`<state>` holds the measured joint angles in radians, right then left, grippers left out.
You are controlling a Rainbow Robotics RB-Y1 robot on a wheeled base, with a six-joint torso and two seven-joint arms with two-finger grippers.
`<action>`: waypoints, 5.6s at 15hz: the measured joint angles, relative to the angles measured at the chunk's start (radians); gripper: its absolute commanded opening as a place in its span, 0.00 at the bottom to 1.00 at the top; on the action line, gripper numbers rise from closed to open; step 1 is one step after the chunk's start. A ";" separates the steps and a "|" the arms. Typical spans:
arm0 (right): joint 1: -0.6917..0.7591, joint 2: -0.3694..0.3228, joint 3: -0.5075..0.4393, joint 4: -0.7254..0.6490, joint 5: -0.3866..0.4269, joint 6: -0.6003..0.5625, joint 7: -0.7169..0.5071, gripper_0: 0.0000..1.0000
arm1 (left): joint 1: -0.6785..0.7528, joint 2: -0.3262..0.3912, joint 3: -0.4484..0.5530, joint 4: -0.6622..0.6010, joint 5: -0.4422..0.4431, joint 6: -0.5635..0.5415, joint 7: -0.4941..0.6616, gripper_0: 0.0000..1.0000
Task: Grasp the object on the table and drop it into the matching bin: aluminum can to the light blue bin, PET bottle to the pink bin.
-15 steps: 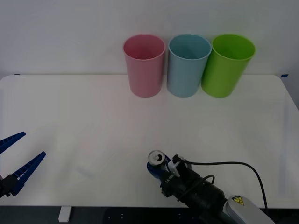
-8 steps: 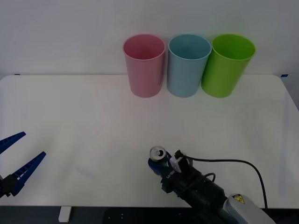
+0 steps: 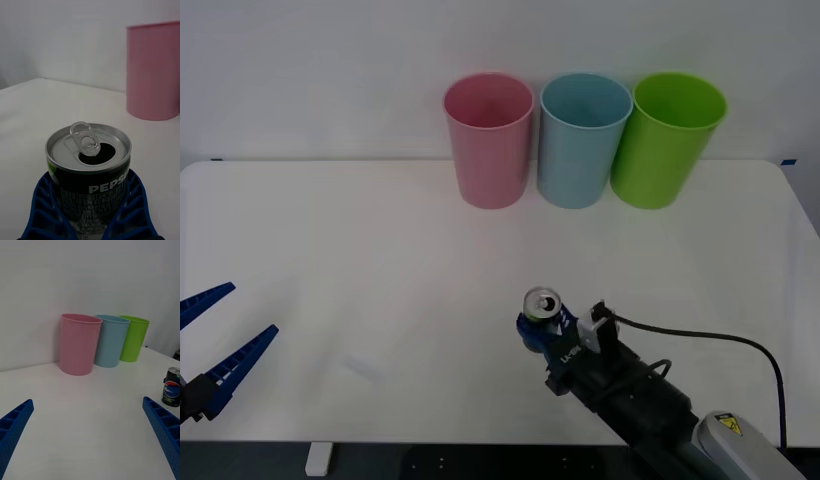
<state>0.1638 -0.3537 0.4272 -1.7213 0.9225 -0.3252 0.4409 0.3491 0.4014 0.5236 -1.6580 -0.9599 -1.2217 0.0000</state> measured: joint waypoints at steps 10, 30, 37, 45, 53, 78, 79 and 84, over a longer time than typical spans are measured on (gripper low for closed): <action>0.053 -0.033 -0.283 -0.183 0.047 -0.281 -0.343 0.00 | 0.000 0.000 0.000 0.000 0.000 0.000 0.000 1.00; -0.405 -0.167 -0.471 -0.046 0.250 -0.254 -0.781 0.00 | 0.000 0.000 0.000 0.000 0.000 0.000 0.000 1.00; -0.625 -0.135 -0.470 0.235 0.306 -0.173 -0.776 0.00 | 0.000 0.000 0.000 0.000 0.000 0.000 0.000 1.00; -0.838 -0.078 -0.461 0.507 0.367 -0.173 -0.767 0.00 | 0.000 0.000 0.000 0.000 0.000 0.000 0.000 1.00; -1.018 -0.018 -0.459 0.760 0.406 -0.170 -0.720 0.00 | 0.000 0.000 0.000 0.000 0.000 0.000 0.000 1.00; -1.099 0.046 -0.453 0.870 0.424 -0.070 -0.607 1.00 | 0.000 0.000 0.000 0.000 0.000 0.000 0.000 1.00; -1.094 0.044 -0.453 0.866 0.416 -0.077 -0.607 1.00 | 0.000 0.000 0.000 0.000 0.000 0.000 0.000 1.00; -0.951 0.014 -0.453 0.675 0.399 -0.099 -0.624 1.00 | 0.000 0.000 0.000 0.000 0.000 0.000 0.000 1.00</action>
<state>-0.7869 -0.3395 -0.0257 -1.0464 1.3211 -0.4242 -0.1832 0.3490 0.4014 0.5236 -1.6581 -0.9599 -1.2217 0.0000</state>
